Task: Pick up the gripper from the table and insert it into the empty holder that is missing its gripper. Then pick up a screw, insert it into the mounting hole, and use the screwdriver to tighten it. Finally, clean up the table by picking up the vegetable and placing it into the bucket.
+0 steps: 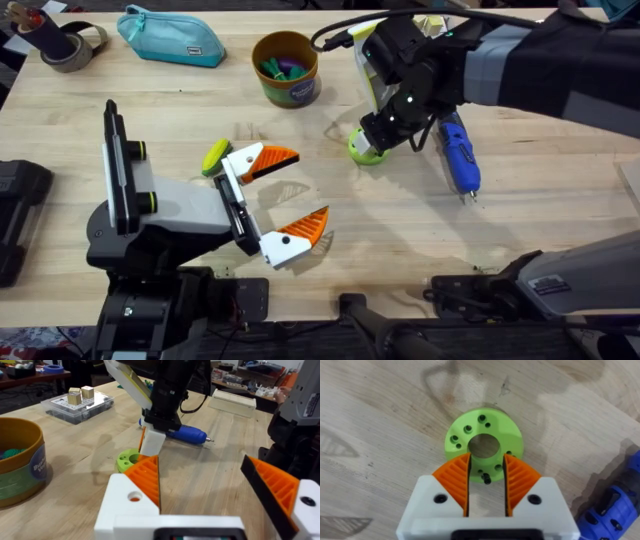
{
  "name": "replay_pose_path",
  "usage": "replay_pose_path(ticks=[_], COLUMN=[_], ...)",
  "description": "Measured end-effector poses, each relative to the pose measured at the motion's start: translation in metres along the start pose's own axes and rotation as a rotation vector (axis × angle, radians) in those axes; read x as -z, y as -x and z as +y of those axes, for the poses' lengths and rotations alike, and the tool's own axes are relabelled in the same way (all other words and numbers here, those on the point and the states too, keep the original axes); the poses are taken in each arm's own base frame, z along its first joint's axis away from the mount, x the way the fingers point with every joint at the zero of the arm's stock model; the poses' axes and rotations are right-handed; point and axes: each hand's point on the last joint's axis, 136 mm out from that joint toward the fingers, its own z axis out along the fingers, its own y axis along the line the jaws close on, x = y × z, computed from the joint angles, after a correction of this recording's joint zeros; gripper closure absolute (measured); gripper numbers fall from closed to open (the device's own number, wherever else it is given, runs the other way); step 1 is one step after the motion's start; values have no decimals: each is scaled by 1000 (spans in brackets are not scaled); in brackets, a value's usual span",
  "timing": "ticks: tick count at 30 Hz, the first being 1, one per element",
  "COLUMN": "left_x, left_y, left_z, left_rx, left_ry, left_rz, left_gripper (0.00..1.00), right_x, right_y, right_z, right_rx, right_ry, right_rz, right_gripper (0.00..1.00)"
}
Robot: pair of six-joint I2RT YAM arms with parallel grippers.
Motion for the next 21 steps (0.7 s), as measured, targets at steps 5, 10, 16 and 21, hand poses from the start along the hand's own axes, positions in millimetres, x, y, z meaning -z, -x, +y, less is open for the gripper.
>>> replay_pose_path(ticks=[5, 10, 16, 21], left_x=[0, 0, 0, 0], left_y=[0, 0, 0, 0], left_z=[0, 0, 0, 0], left_rx=[0, 1, 1, 1], left_ry=[0, 0, 0, 0], left_rz=[0, 0, 1, 1], left_gripper=[13, 13, 13, 13], right_x=[0, 0, 0, 1], right_y=[-3, -4, -13, -20], right_z=[0, 0, 0, -1], right_rx=[1, 1, 2, 2], right_ry=[2, 3, 0, -1], right_rz=[13, 17, 55, 83], right_gripper=[635, 635, 635, 635])
